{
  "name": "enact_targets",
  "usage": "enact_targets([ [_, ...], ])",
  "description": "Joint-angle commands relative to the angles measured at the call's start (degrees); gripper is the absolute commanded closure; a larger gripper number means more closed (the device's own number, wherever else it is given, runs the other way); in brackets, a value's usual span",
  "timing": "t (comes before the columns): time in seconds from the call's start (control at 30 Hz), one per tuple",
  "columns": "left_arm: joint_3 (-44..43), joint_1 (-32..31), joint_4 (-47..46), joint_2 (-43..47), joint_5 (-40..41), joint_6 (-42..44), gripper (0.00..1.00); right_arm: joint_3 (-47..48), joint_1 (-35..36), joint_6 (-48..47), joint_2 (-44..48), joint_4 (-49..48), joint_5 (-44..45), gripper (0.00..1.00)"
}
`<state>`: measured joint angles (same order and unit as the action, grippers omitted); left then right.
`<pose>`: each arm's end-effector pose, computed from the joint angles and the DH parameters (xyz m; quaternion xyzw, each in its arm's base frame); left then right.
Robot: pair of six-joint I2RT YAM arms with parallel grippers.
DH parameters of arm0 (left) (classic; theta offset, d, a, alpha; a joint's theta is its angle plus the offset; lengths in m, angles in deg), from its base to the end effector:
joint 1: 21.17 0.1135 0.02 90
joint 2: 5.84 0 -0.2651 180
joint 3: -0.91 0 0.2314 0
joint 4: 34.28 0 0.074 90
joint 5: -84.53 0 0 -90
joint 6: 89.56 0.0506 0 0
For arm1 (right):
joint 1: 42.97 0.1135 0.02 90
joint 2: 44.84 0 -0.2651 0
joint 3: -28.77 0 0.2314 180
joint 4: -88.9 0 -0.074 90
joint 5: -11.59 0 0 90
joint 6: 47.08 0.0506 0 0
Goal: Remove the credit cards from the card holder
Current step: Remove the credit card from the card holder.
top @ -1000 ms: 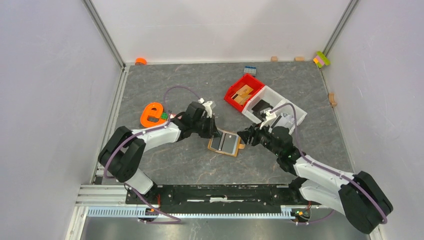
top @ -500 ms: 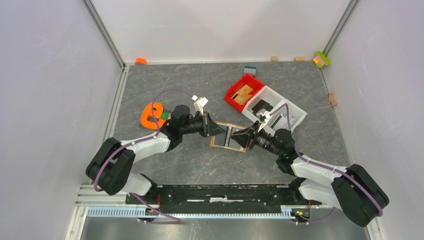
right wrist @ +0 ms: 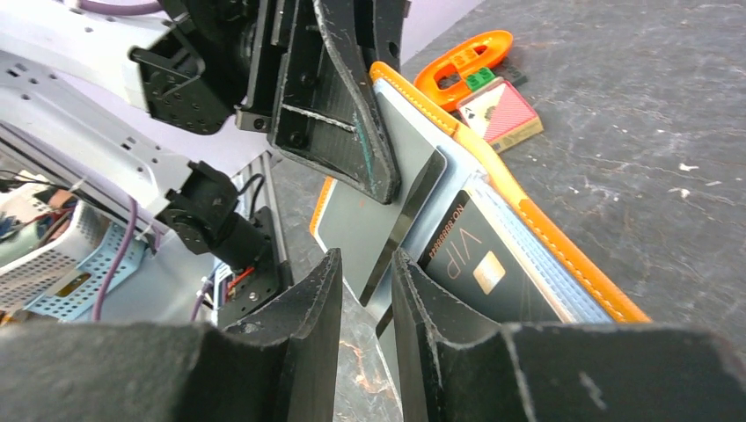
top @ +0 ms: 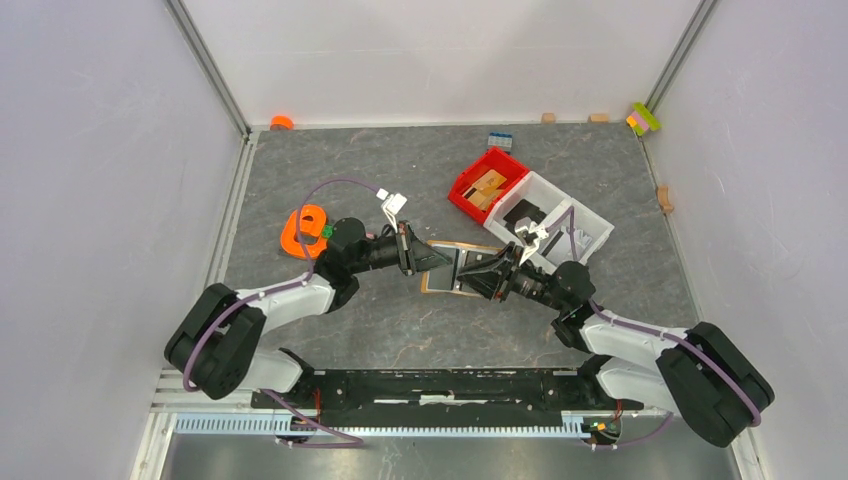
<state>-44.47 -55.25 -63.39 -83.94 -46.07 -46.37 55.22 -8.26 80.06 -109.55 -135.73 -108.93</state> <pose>0.2070 -0.1798 0.2407 0.1602 0.7059 -0.6089 0.3245 0.1541 0.1380 0.2229 -0.1825 0.6472 0.5640 0.4793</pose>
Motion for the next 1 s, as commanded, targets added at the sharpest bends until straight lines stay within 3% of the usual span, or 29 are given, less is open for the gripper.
enact_targets([
  [0.0, -0.28, -0.11, -12.72, -0.57, -5.46, -5.95, 0.89, -0.39, -0.48, 1.77, -1.11, -4.52, -2.07, 0.68],
  [0.2, -0.15, -0.41, -19.66, -3.30, -7.95, -9.82, 0.88, 0.11, -0.53, 2.29, -2.26, -4.50, -2.69, 0.67],
  [0.6, -0.58, -1.09, -21.16, -4.38, -8.75, -10.67, 0.87, -0.10, -0.71, 3.53, -2.79, -6.66, -3.48, 0.70],
  [0.97, -2.42, -3.57, -11.18, -2.18, -7.21, -3.92, 0.84, -0.86, -0.79, 4.32, -2.37, -9.94, -4.46, 0.86],
])
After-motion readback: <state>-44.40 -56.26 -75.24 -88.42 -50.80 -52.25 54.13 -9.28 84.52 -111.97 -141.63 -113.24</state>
